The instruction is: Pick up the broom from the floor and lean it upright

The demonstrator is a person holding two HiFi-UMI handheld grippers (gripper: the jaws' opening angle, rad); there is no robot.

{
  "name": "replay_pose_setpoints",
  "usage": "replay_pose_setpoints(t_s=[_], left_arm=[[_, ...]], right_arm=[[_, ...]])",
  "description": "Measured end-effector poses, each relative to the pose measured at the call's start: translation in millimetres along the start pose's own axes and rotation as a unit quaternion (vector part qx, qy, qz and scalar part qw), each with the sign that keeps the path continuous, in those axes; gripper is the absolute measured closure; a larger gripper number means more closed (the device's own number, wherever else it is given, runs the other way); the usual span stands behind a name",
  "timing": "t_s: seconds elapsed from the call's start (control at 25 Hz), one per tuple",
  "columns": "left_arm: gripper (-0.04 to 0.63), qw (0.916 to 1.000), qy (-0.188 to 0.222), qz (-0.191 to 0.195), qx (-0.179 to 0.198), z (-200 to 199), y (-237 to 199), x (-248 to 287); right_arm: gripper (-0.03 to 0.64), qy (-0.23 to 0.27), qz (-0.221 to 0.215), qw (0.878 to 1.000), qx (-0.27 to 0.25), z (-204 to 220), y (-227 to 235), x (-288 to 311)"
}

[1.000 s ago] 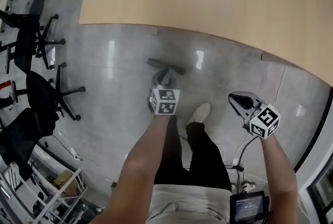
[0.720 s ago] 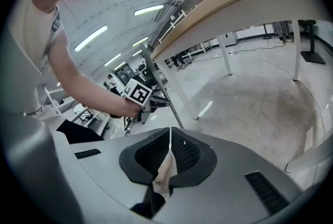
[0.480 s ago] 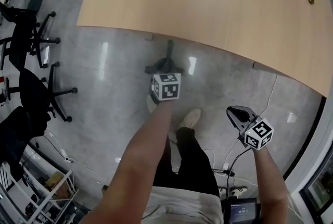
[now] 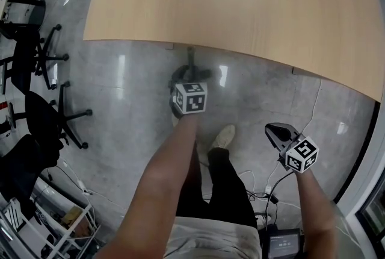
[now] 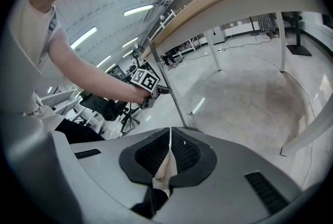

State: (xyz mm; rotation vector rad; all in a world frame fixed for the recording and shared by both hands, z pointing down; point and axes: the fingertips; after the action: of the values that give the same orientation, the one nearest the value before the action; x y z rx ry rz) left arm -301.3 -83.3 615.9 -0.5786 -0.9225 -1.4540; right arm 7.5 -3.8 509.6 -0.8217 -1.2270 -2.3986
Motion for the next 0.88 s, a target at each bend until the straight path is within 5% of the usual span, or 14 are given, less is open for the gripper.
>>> replay_pose_setpoints(t_s=[0.36, 0.88], left_arm=[[0.462, 0.9984, 0.003, 0.004, 0.057, -3.5, 4.3, -0.6], [0.431, 0.9963, 0.018, 0.013, 0.083, -14.7, 15.6, -8.5]], right_arm=[[0.598, -0.004, -0.002, 1.000, 0.006, 10.8, 3.7, 1.8], [0.598, -0.005, -0.006, 1.000, 0.002, 6.3, 7.7, -5.1]])
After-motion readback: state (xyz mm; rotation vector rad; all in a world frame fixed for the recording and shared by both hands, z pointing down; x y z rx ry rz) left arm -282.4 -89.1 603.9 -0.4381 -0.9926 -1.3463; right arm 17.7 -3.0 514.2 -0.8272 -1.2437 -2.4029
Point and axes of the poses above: the fingertips, and each gripper's own axes: x forward along the fingers, y to its right, z out of its underside, and after that the axes turned 14 degrees about x, right-handed
